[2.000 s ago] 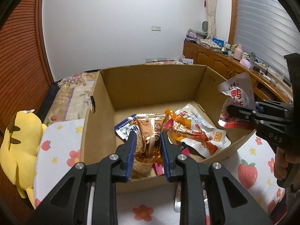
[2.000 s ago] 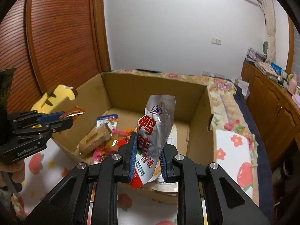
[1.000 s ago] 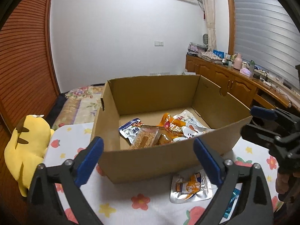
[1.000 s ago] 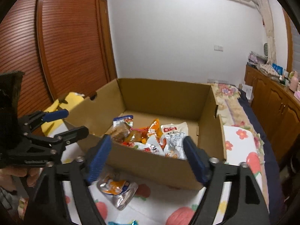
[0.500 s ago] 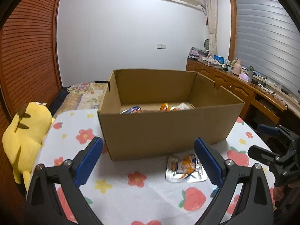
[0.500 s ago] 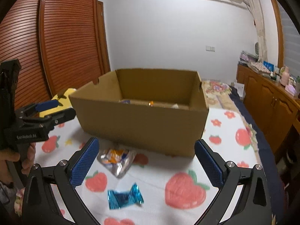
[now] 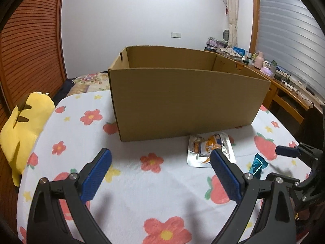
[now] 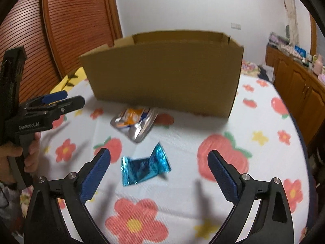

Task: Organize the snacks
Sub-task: 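Move both tools back toward the silver packet and blue candy, then grasp the blue wrapped candy with the right gripper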

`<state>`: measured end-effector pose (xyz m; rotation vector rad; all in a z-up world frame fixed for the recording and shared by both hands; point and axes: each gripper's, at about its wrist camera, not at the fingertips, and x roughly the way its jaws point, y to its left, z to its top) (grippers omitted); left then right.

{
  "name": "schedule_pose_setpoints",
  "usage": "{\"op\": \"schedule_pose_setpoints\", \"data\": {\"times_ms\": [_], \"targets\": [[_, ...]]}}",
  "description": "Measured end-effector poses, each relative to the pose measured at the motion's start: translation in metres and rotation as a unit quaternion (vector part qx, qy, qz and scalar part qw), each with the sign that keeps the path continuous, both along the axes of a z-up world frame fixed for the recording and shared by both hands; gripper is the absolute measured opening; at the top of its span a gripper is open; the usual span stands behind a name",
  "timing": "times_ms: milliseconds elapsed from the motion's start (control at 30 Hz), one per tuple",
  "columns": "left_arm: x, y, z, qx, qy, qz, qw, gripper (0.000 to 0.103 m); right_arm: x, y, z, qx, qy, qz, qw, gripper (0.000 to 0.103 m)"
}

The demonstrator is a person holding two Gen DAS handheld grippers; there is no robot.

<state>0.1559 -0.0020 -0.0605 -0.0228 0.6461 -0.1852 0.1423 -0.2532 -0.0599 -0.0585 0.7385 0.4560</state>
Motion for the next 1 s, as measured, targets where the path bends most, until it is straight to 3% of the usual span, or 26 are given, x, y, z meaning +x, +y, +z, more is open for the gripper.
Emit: {"op": "schedule_pose_setpoints", "data": {"times_ms": [300,533,833,1000], "targets": [[-0.003,0.001,-0.006,0.004,0.001,0.001,1.0,0.098,-0.006,0.006,-0.016,0.026,0.056,0.022,0.998,0.075],[-0.003,0.001,-0.005,0.005,-0.001,0.003,1.0,0.098,0.005,0.011,-0.017,0.03,0.078,0.025,0.996,0.075],[-0.001,0.0,-0.007,0.008,0.002,0.002,1.0,0.098,0.02,0.024,-0.016,0.01,0.089,0.031,0.996,0.052],[-0.001,-0.001,-0.007,0.011,0.002,0.003,0.9999,0.098,0.021,0.027,-0.018,-0.019,0.078,0.025,0.996,0.034]]}}
